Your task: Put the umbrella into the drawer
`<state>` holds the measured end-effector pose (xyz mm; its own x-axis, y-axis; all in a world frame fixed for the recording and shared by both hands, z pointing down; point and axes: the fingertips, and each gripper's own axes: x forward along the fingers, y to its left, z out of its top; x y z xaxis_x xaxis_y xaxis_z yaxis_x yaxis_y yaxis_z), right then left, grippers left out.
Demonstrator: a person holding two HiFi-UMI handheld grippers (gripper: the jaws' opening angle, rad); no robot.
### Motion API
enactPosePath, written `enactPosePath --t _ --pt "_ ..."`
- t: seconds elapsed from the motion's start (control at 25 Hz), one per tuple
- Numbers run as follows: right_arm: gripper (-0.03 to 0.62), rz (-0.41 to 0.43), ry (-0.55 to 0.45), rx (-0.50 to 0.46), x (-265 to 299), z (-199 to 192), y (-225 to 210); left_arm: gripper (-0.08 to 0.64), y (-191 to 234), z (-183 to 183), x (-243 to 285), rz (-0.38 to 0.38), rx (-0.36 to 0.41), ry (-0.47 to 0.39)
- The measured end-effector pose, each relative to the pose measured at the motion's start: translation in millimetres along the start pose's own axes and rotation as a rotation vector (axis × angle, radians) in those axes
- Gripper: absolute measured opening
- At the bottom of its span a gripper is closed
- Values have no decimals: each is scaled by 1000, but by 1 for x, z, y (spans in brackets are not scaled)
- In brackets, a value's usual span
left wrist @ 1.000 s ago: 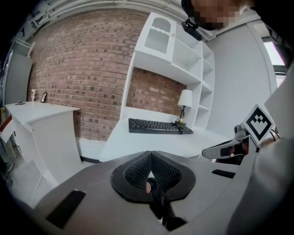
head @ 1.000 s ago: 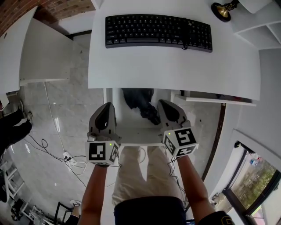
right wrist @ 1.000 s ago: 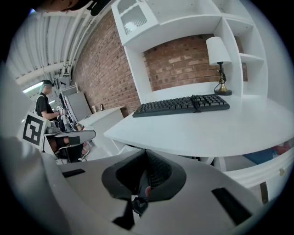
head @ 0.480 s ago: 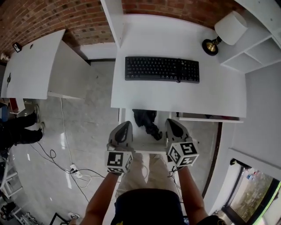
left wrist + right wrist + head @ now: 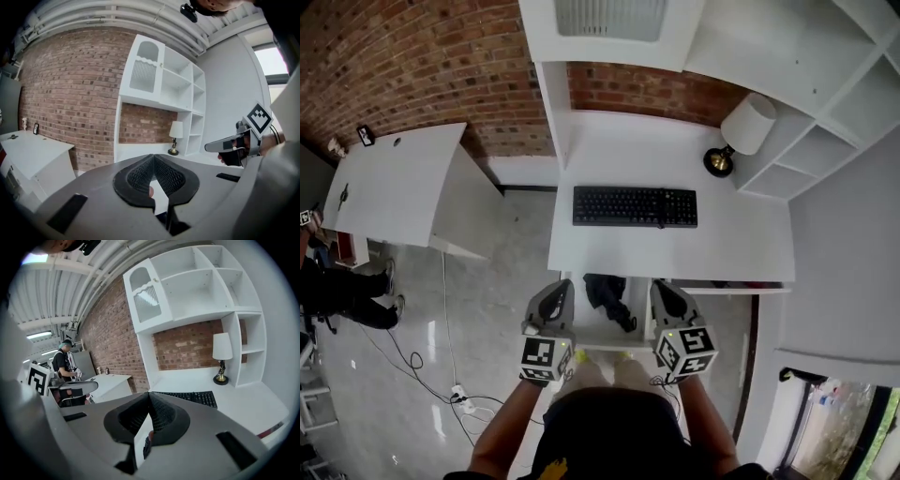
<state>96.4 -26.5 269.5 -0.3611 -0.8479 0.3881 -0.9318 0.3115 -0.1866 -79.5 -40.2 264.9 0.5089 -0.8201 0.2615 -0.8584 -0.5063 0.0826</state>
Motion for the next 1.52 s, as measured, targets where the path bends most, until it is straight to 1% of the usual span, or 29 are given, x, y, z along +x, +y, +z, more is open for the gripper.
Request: enactPosePath --t 0.12,0.24,0.36,0.48,0.6,0.72,0.84,1.28,1.52 --pt "2 4 -42 -52 -14 35 7 17 2 33 -5 -1 0 -34" --pt "2 -10 -110 -88 -22 69 8 17 3 59 -6 10 17 -80" --pt "2 -28 -165 -103 -31 89 5 17 0 74 -12 15 56 -109" --pt "2 -48 -193 -112 -41 101 -1 17 -2 86 -16 9 71 -127" --pt "2 -66 -207 -110 -45 106 -8 17 3 92 -16 14 83 -132" --pt "2 -82 -211 -100 -46 107 -13 17 7 93 -18 18 73 -113" --pt "2 -92 -211 -92 -49 108 -15 17 10 100 -20 23 78 -134" --pt "2 -87 -207 -83 -49 108 -13 17 17 104 -26 49 75 -146" --pt "2 -98 -206 -78 -50 109 -15 17 22 106 -30 66 75 -157"
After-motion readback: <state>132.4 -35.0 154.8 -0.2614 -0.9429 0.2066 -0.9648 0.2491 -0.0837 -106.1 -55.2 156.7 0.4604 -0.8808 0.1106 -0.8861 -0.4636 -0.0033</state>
